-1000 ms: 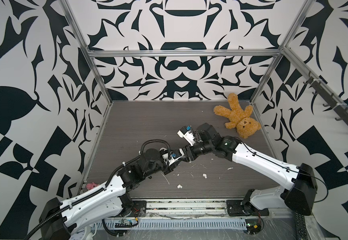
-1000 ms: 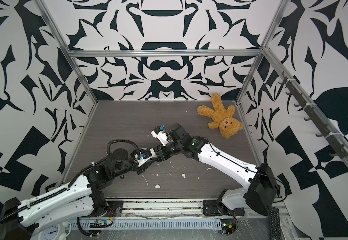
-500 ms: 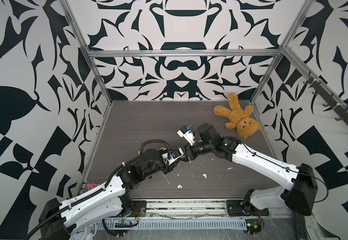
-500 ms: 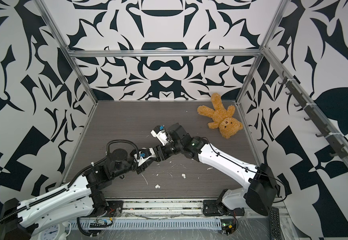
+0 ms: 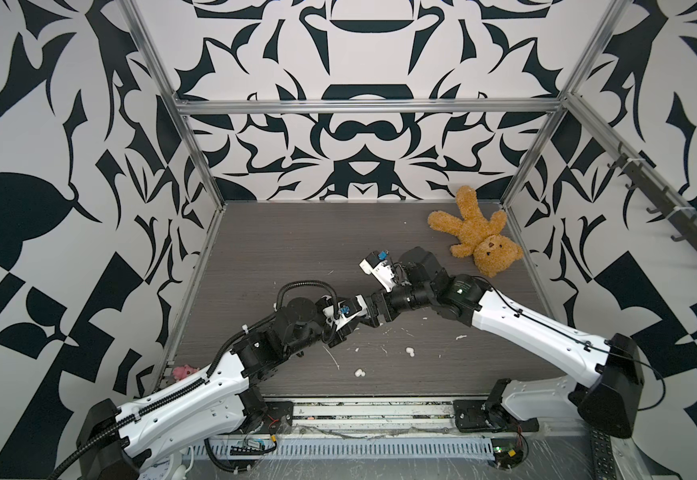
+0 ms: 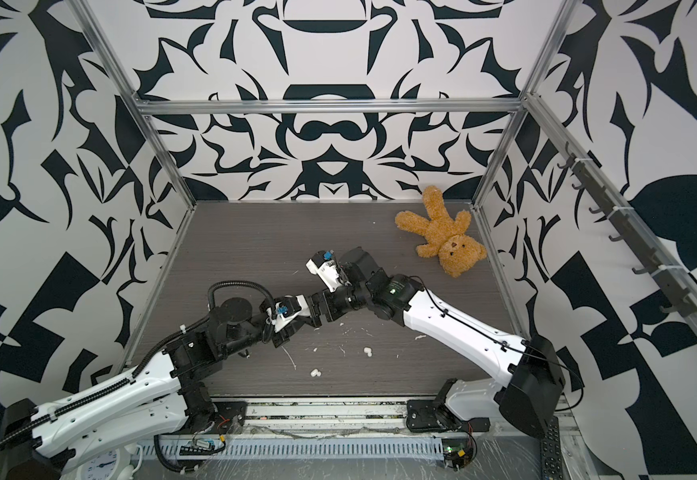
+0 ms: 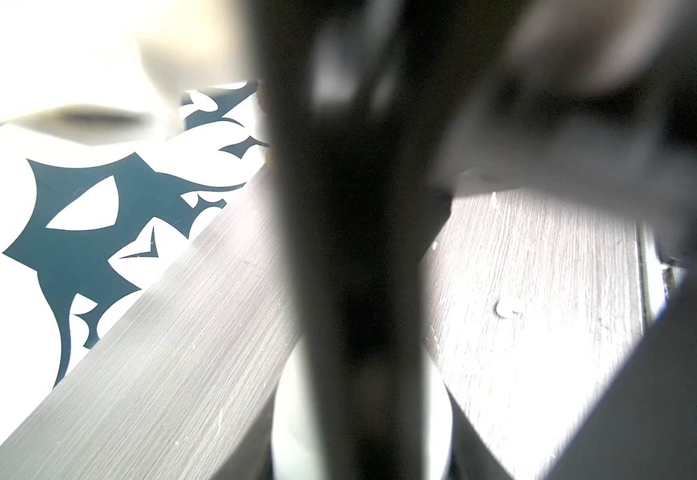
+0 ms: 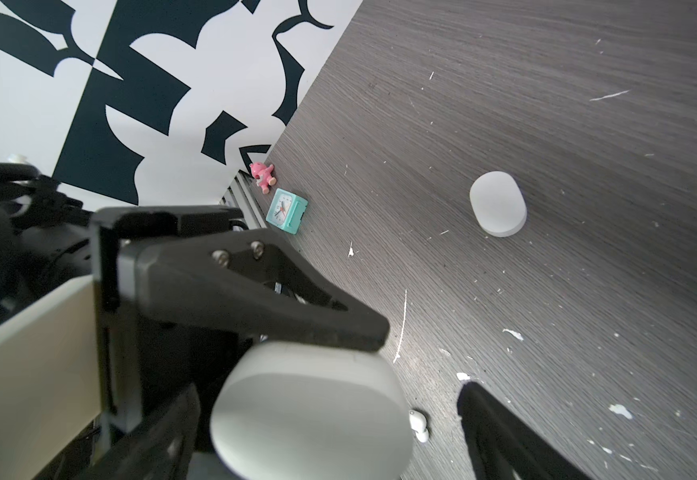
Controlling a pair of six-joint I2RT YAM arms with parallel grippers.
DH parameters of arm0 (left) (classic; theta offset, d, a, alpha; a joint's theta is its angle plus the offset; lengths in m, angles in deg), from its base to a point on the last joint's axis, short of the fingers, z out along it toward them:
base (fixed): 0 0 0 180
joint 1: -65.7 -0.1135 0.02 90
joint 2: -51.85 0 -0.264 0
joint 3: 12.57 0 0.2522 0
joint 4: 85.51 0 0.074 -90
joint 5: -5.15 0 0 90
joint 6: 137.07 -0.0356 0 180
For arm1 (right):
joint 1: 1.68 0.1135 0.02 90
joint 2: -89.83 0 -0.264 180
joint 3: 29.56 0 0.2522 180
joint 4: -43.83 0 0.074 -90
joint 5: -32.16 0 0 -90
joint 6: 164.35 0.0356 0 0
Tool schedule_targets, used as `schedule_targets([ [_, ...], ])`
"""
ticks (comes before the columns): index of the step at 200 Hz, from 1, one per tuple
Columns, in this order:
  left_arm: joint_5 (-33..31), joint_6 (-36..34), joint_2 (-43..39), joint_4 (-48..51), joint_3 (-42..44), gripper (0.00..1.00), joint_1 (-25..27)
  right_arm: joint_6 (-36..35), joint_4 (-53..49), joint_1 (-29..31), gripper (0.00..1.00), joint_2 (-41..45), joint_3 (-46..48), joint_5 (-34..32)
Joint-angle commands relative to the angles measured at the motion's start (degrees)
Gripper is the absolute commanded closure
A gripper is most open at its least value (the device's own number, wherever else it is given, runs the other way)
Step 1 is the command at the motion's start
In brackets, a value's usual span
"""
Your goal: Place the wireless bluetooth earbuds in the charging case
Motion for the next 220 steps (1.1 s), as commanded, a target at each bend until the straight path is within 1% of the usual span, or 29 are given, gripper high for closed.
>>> schedule_targets([
  [1,1.8,1.9,-0.6,2.1,0.0,1.0,-0.2,-3.1,-2.5,0.2,0.01,4.3,-3.4,-1.9],
  [37,8.4,7.1,-0.4,8.6,-2.9,1.0,-0.1,-6.3,-4.5,-0.1,0.0,8.6,-3.0,-4.2],
  [62,13.2,10.6,-0.1,12.9,-5.6,1.0,-0.1,-7.0,-2.1,-0.2,0.0,12.1,0.4,-3.5],
  [82,17.6,13.6,-0.5,14.0,-6.3,1.0,-0.1,-7.7,-0.7,-0.1,0.0,14.8,2.8,-4.1],
  [122,22.0,16.6,1.2,15.3,-7.5,1.0,-0.7,-9.1,2.5,-0.1,0.0,19.1,8.3,-4.9],
  [160,33.3,19.9,4.2,13.5,-7.9,1.0,-4.7,-9.4,4.7,-0.2,0.0,19.0,11.3,0.5],
  [184,36.4,20.8,4.4,12.1,-7.7,1.0,-6.0,-9.1,6.9,-0.1,0.0,19.7,13.2,0.0],
  [220,37.4,20.8,3.4,12.2,-7.1,1.0,-6.1,-8.6,10.6,0.8,0.0,20.2,15.8,0.8],
])
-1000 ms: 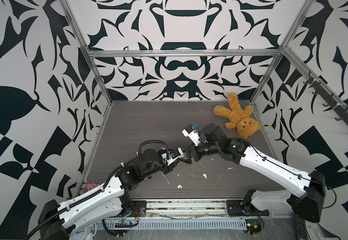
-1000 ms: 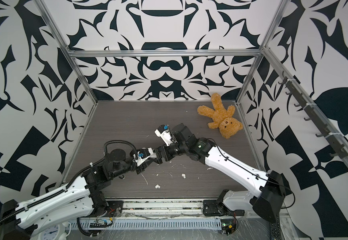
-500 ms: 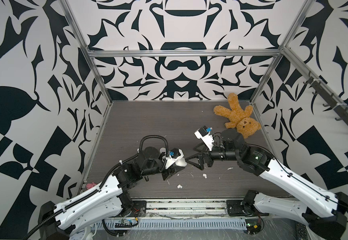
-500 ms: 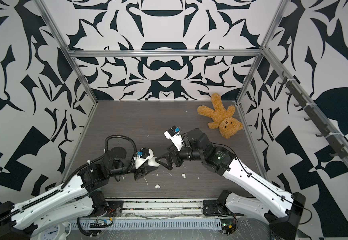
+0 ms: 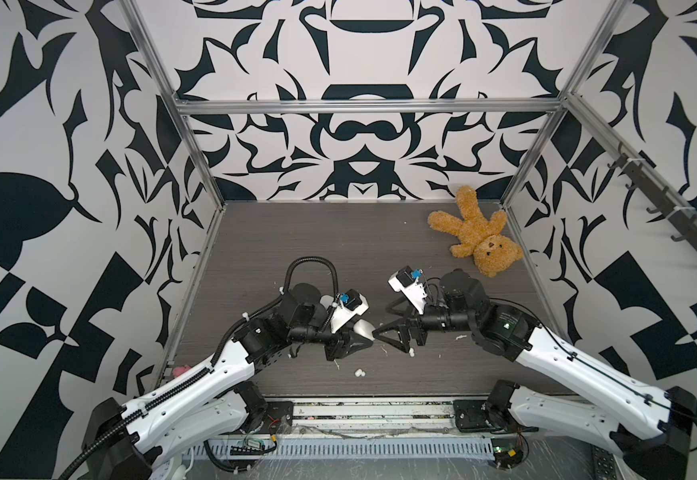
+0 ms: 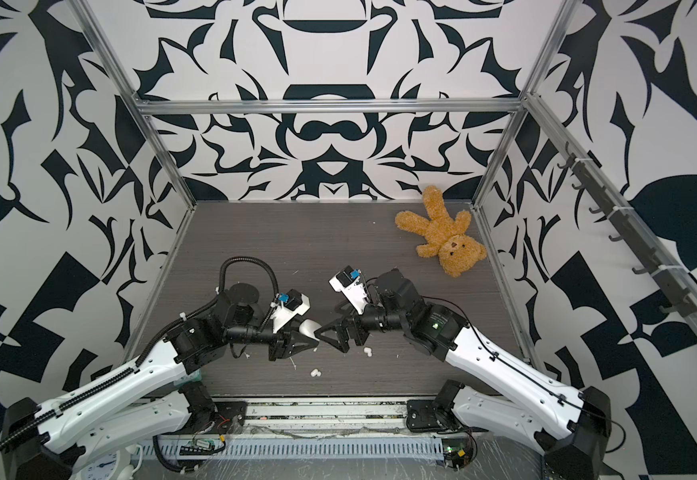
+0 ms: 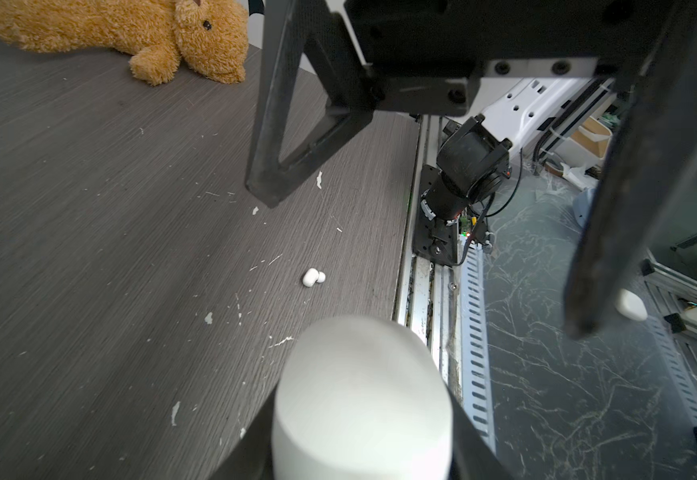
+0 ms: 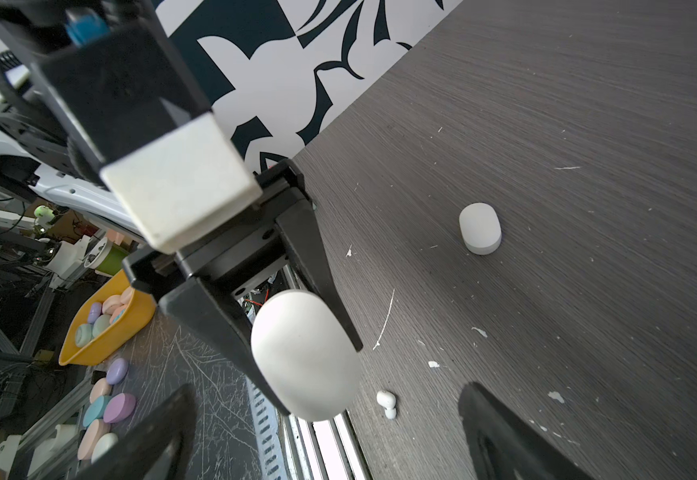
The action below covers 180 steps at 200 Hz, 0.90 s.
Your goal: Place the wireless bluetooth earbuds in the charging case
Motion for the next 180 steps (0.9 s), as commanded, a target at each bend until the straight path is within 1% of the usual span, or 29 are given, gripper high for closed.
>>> schedule_targets([
  [1,4.0,0.9,-1.2,-0.8,-1.1,1.0,-0.3,-0.3,5.1,0.8,0.0,1.1,0.9,1.4],
  [39,5.5,0.9,-0.9,-0.2,-1.3,1.0,-0.3,-1.3,5.4,2.9,0.0,-0.3,1.2,-0.5],
  [92,6.3,0.7,-0.6,0.2,-1.5,1.0,-0.3,-3.7,5.2,6.2,0.03,-2.3,1.0,-3.2],
  [130,6.6,0.1,-1.9,0.4,-1.0,1.0,-0.3,-4.5,4.6,6.6,0.04,0.1,1.7,-5.7],
  [180,8.1,-0.1,-2.3,0.8,-0.8,1.0,-0.3,-4.6,3.2,6.6,0.05,2.8,2.3,-6.6],
])
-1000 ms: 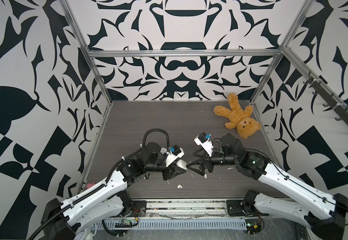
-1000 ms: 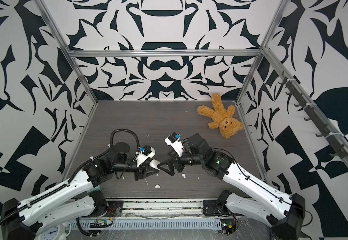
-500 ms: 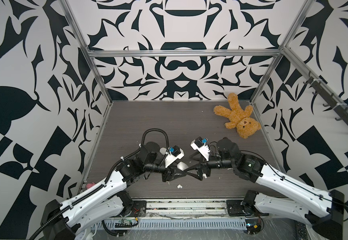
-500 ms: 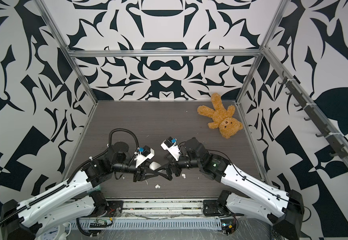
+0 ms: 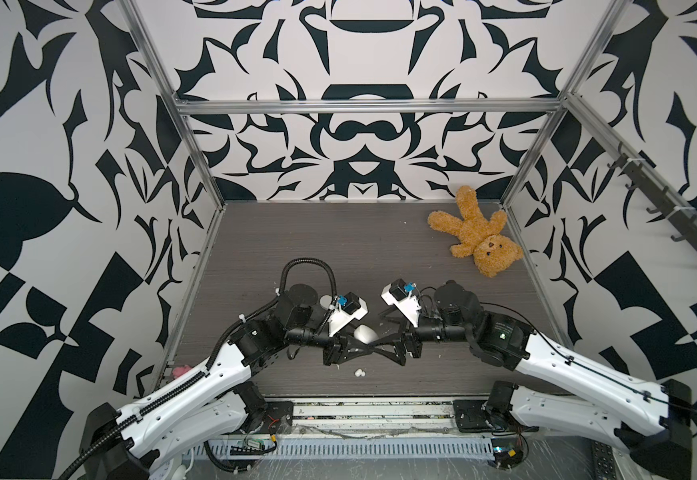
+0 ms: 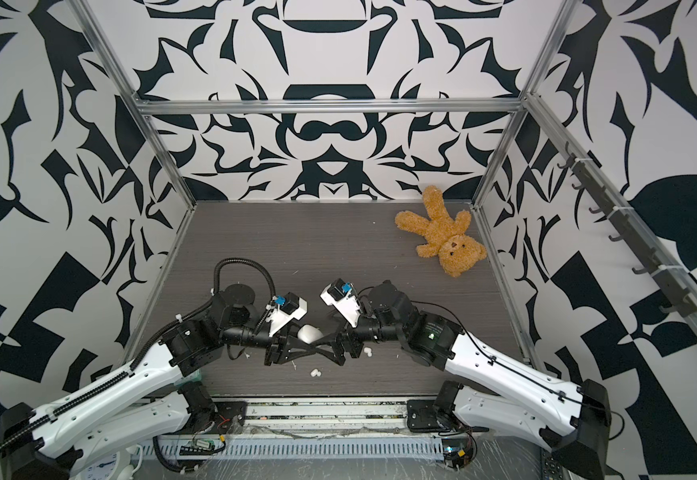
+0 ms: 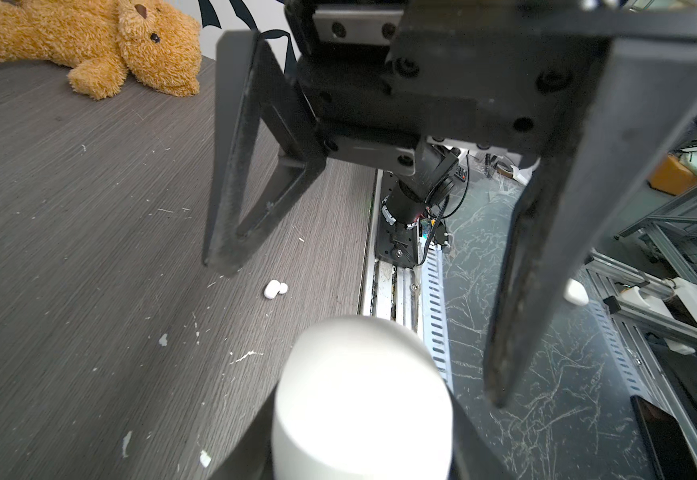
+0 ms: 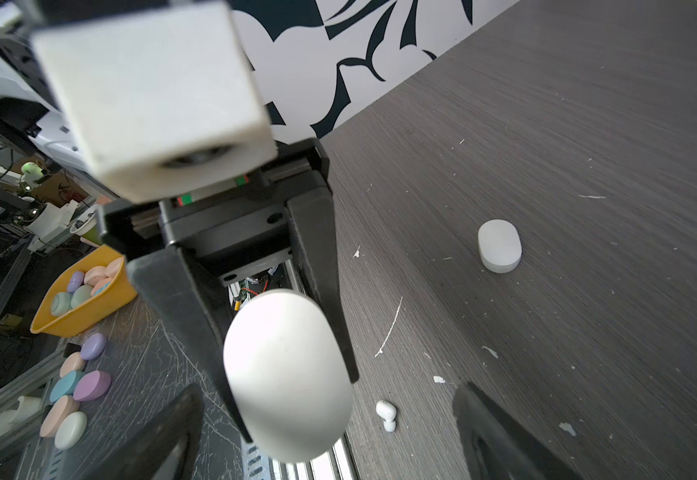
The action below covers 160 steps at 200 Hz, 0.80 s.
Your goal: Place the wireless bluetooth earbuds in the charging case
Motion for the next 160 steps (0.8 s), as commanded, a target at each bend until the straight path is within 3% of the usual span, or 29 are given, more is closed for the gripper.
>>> schedule_targets([
  [1,2.6,-0.6,-0.5,0.8,-0.8,1.0,-0.3,-1.2,0.0,0.2,0.05,1.5,0.3,-1.4],
  [88,3.9,-0.7,-0.9,1.2,-0.9,1.0,-0.3,-0.6,1.0,0.2,0.07,1.6,3.0,-1.4],
  [160,5.9,-1.0,-1.1,1.1,-0.8,1.0,-0.3,-0.8,0.0,0.2,0.11,0.6,2.5,-9.5],
])
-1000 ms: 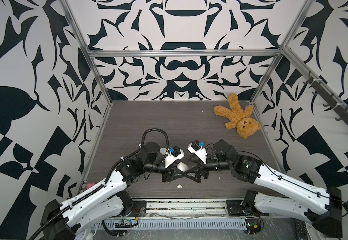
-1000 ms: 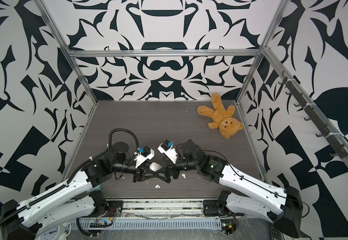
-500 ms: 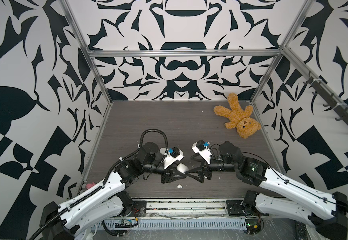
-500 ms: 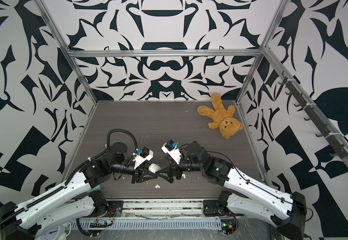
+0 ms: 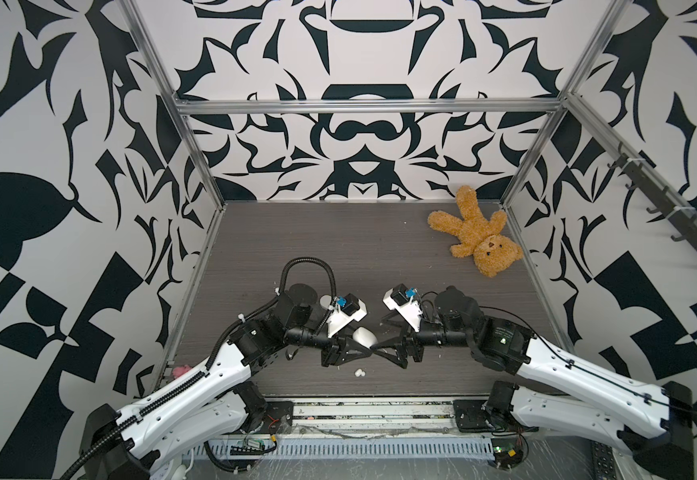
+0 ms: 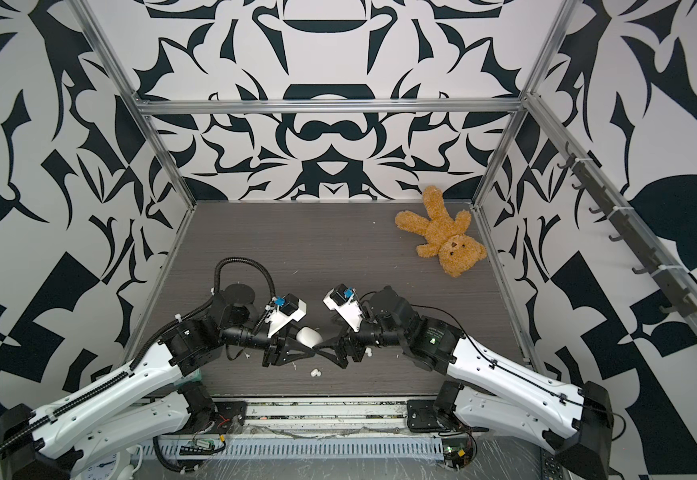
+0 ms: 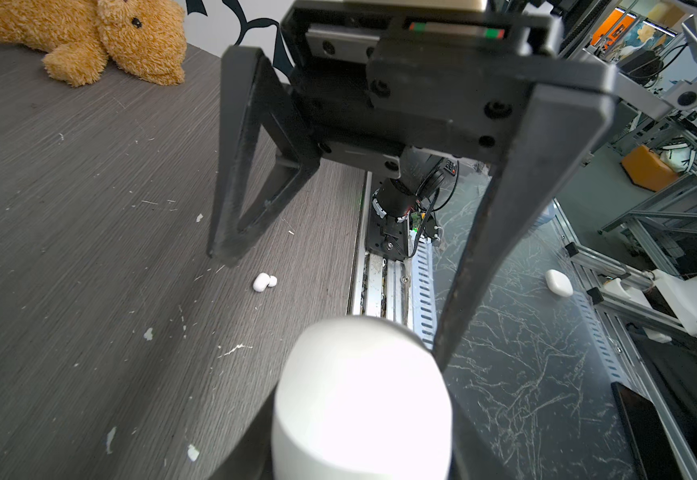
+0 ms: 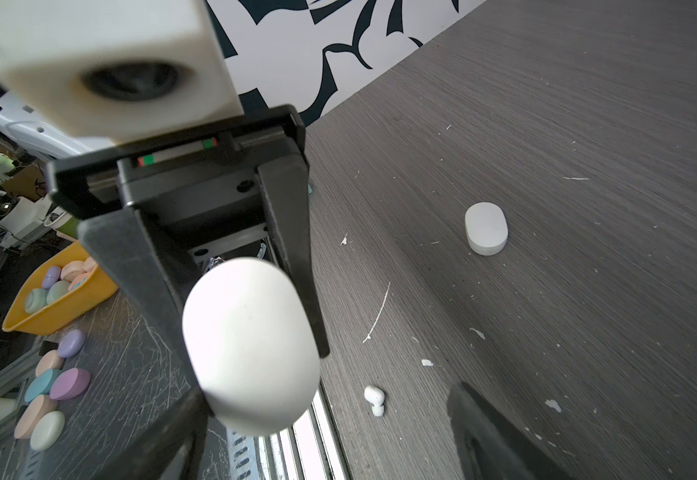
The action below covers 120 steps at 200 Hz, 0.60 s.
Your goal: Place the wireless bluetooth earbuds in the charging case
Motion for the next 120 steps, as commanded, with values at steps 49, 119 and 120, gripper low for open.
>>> schedule_targets([
  [49,5.7,-0.6,-0.8,-0.8,-0.9,1.0,0.2,-0.3,1.4,-0.2,0.11,0.2,-1.8,-9.3],
  [119,7.8,-0.5,-1.2,-0.8,-0.7,1.0,0.2,-1.0,0.6,-0.2,0.11,-1.2,-3.4,-13.6],
  [120,7.8,-0.5,-1.2,-0.8,-0.7,1.0,0.2,-1.1,0.5,-0.2,0.11,-1.2,-3.4,-13.7],
])
